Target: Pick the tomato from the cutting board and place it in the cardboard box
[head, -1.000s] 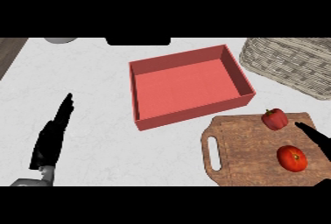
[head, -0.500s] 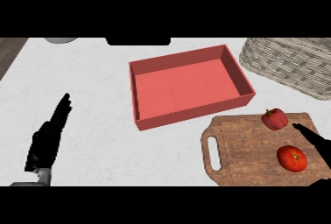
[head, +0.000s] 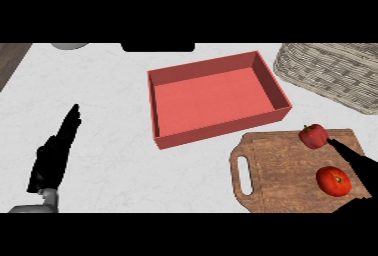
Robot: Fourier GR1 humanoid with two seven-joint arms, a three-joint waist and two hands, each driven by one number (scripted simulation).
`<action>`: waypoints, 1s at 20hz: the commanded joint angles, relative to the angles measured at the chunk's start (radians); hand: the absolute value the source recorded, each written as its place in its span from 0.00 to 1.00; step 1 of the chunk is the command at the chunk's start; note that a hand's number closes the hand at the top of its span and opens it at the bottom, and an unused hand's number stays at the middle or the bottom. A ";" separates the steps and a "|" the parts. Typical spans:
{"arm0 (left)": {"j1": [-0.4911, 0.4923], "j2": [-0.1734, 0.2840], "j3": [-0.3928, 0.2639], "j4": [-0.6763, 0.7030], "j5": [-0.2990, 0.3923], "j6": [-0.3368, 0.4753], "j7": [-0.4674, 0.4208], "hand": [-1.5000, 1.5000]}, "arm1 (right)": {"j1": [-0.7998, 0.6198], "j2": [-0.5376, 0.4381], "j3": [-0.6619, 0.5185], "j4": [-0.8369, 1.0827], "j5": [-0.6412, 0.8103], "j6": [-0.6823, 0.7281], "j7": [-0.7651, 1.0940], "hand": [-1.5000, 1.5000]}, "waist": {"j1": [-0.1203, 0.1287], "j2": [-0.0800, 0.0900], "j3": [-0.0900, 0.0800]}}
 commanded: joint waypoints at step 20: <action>0.042 -0.054 0.044 -0.101 -0.055 -0.065 0.059 0.50 | 0.002 0.027 -0.019 0.150 0.279 -0.293 -0.247 1.00 | 0.003 0.000 0.001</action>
